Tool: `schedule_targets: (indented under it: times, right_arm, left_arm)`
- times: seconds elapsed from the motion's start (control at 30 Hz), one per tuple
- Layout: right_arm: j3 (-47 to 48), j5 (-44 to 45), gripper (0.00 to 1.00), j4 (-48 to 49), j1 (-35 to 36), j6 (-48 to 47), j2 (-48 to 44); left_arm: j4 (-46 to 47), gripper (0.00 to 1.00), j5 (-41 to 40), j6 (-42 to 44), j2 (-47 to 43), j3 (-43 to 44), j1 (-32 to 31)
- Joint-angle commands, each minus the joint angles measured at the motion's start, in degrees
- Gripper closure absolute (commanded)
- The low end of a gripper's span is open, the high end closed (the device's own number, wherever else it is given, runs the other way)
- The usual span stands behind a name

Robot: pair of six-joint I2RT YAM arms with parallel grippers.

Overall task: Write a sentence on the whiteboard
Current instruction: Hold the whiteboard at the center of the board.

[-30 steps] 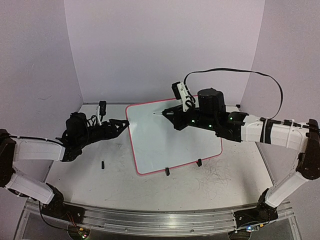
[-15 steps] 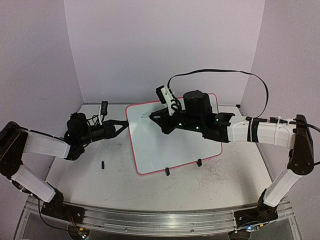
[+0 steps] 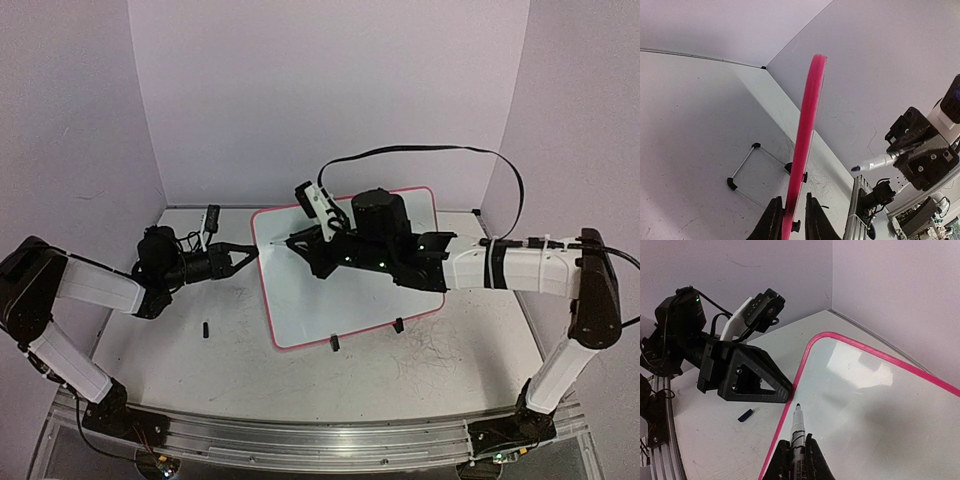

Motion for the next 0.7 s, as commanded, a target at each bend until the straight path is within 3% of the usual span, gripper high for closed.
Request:
schedule_targets:
  times: [0.0,0.33,0.67]
  right_arm:
    - [0.97,2.37,1.00,2.15,1.67,-2.35,0.70]
    - [0.35,5.29,1.00,2.24,2.34,-2.26,1.87]
    - [-0.33,10.12,1.00,3.82,4.12,-3.19,2.69]
  left_arm:
    - [3.23,0.84,2.22,-0.04,1.01,2.89,0.65]
    - [3.61,0.84,3.54,-0.06,2.20,4.37,0.68]
    - [3.96,0.92,3.29,0.24,2.87,3.86,0.68]
